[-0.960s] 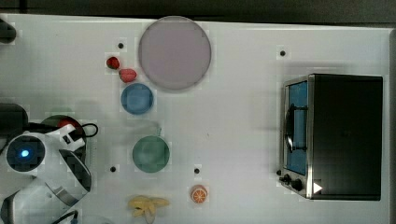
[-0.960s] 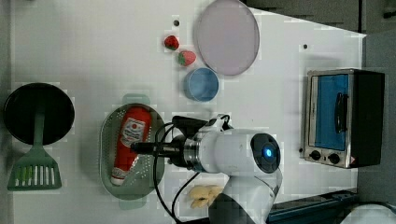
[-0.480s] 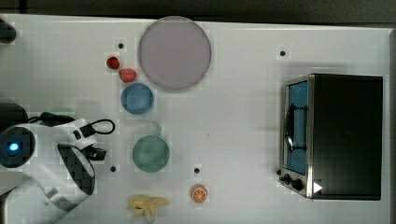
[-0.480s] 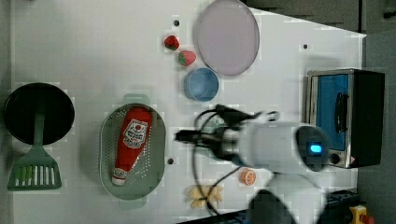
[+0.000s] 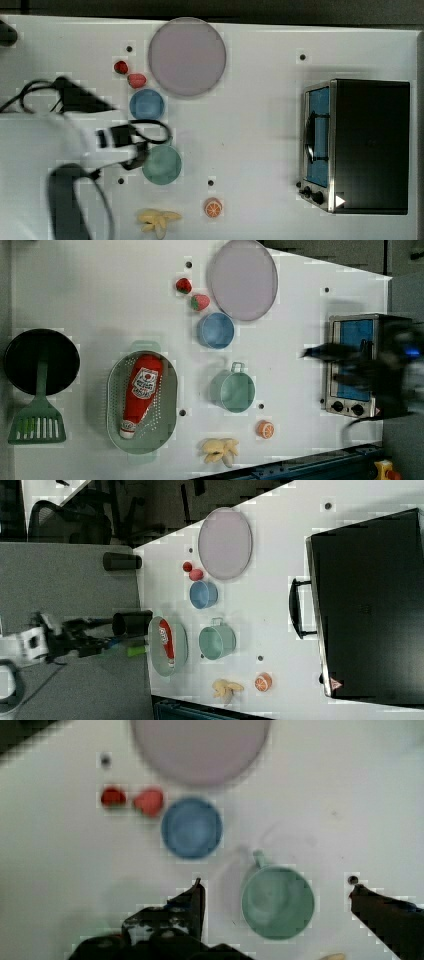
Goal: Pick Ketchup from the table and place it in strainer.
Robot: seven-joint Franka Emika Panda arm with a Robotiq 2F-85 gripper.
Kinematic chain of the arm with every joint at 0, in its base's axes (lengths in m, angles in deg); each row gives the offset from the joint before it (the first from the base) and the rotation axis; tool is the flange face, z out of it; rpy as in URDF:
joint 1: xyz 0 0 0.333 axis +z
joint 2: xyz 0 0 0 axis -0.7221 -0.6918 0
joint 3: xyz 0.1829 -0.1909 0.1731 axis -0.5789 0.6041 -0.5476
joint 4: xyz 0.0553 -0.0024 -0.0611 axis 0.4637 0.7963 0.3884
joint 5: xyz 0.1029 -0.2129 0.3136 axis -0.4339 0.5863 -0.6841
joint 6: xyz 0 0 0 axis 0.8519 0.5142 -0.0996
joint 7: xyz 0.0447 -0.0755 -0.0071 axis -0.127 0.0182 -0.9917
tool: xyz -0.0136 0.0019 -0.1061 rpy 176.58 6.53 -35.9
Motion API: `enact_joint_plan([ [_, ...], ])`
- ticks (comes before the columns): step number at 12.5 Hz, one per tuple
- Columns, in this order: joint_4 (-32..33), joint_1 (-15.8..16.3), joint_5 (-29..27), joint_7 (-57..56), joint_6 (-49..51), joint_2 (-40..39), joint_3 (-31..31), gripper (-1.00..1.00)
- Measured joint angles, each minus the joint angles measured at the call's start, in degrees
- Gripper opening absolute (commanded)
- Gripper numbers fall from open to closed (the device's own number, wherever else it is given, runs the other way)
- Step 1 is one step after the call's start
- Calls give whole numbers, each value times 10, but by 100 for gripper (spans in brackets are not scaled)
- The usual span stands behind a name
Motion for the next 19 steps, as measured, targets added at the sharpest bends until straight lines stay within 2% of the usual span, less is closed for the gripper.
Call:
enact_joint_plan([
  [2, -30, -12, 3, -2, 13, 21, 67, 100],
  [4, -31, -25, 4, -3, 20, 31, 135, 100],
  [8, -31, -51, 2, -12, 57, 10, 232, 100],
  [12, -13, -64, 3, -23, 58, 0, 233, 100],
  [16, -14, -49, -14, -23, 99, 1, 188, 100],
  [19, -13, -29, -17, -23, 104, 6, 183, 100],
])
